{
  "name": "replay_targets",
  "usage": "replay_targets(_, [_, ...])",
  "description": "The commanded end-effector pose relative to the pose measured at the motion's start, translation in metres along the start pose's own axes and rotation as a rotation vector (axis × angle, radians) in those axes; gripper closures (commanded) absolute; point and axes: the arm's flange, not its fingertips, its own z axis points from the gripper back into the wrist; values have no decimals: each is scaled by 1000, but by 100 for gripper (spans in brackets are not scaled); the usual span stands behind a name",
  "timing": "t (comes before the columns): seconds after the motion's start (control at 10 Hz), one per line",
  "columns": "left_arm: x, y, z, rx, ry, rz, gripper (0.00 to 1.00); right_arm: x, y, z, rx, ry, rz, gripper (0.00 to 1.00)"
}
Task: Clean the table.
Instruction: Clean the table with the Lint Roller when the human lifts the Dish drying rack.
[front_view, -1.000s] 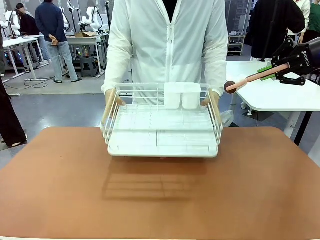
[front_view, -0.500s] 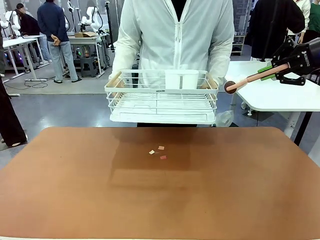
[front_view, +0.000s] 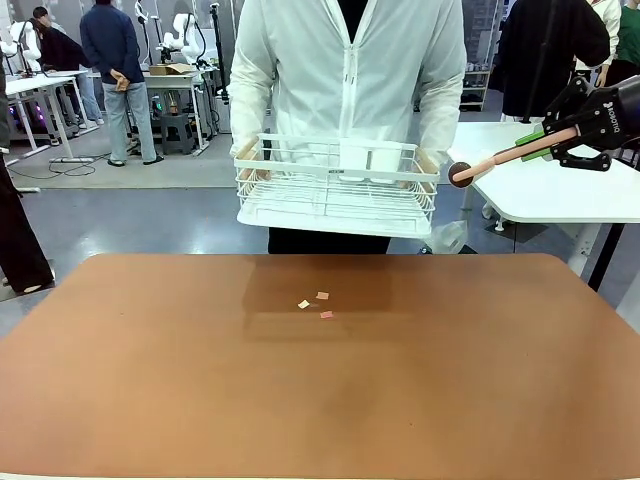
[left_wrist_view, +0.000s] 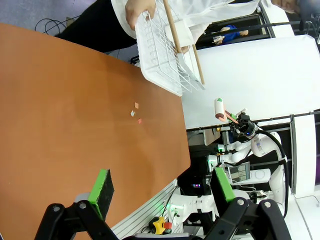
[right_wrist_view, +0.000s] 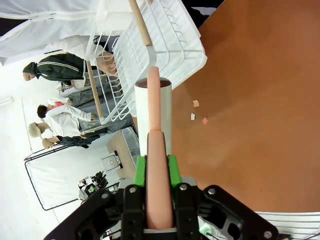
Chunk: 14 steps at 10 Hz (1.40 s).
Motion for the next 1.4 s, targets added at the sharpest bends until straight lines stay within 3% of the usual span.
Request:
replay_targets(0.0, [-1,-1,3,-22,-3,-12,0,0,8,5,-37,33,86,79])
replay_targets(0.2, [-1,-1,3,-22,-3,-12,0,20,24,-2,-97,254,281,79])
replay_targets(0.3, [-1,-1,3,-22,-3,-12,0,31,29,-21,-142,243,365,79])
replay_targets(0.5, [-1,-1,3,-22,-3,-12,0,46,21,-82,-148,394,456,79])
replay_targets(0.8, [-1,-1,3,-22,-3,-12,0,53,-11,-168,-239,491,434,79])
replay_targets(1.0, [-1,-1,3,-22,-3,-12,0,46,-23,-190,-255,496,415,79])
replay_targets(1.1, [-1,-1,3,-22,-3,-12,0,44,-23,-187,-269,452,407,79])
replay_targets(1.2, [-1,-1,3,-22,-3,-12,0,47,-34,-194,-237,516,403,79])
replay_targets(1.3, [-1,-1,3,-22,-3,-12,0,47,-34,-194,-237,516,403,79])
